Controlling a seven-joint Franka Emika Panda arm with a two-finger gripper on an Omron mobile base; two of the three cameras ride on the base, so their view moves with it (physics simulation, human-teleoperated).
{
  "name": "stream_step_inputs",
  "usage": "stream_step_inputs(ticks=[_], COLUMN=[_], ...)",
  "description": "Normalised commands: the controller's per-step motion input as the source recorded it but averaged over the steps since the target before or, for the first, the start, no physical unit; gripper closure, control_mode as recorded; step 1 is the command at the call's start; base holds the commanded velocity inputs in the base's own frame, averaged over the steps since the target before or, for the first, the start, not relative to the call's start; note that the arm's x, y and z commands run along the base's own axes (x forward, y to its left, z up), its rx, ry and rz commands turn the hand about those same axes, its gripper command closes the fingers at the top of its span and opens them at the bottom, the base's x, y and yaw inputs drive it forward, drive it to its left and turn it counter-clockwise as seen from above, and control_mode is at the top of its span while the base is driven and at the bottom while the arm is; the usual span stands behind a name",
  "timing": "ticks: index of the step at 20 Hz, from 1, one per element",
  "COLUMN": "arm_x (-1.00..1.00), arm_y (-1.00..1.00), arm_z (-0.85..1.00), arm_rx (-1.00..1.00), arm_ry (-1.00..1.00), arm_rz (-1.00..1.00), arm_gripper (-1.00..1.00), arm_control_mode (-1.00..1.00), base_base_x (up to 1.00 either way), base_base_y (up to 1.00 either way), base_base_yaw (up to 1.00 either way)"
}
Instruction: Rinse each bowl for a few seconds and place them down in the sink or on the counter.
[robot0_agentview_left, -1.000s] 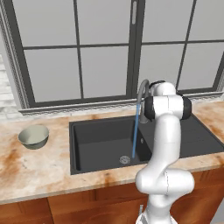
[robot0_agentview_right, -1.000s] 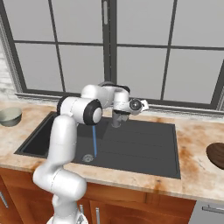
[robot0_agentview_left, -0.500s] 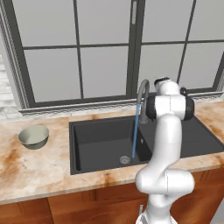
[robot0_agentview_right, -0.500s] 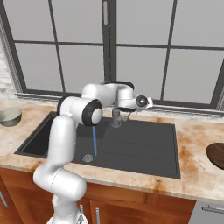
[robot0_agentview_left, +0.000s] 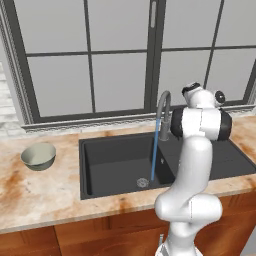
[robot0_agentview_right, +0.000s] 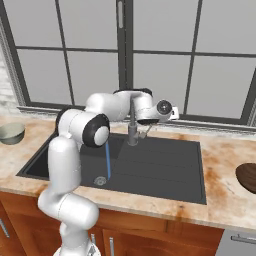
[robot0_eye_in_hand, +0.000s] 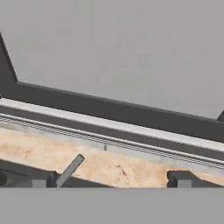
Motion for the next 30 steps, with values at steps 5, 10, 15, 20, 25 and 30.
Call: stream_step_inputs(ticks=[5, 10, 15, 20, 25, 30], arm_x=[-0.84, -0.5, -0.27, -0.27, -0.23, -0.34], arm_y=[0.04, 0.02, -0.1, -0.29, -0.26, -0.21], arm_z=[0.16, 0.62, 0.61, 0.46, 0.44, 0.14], arm_rx=[0.05, 0.15, 0.07, 0.06, 0.03, 0.02], arm_ry=[0.0, 0.06, 0.11, 0.24, 0.23, 0.24], arm_rz=[-0.18, -0.19, -0.18, -0.2, -0.2, -0.21], arm_gripper=[-1.0, -1.0, -1.0, -1.0, -1.0, -1.0], arm_control_mode=[-1.0, -1.0, -1.0, -1.0, -1.0, -1.0], base_base_x=[0.0, 0.0, 0.0, 0.0, 0.0, 0.0], base_base_y=[0.0, 0.0, 0.0, 0.0, 0.0, 0.0], base_base_yaw=[0.0, 0.0, 0.0, 0.0, 0.0, 0.0])
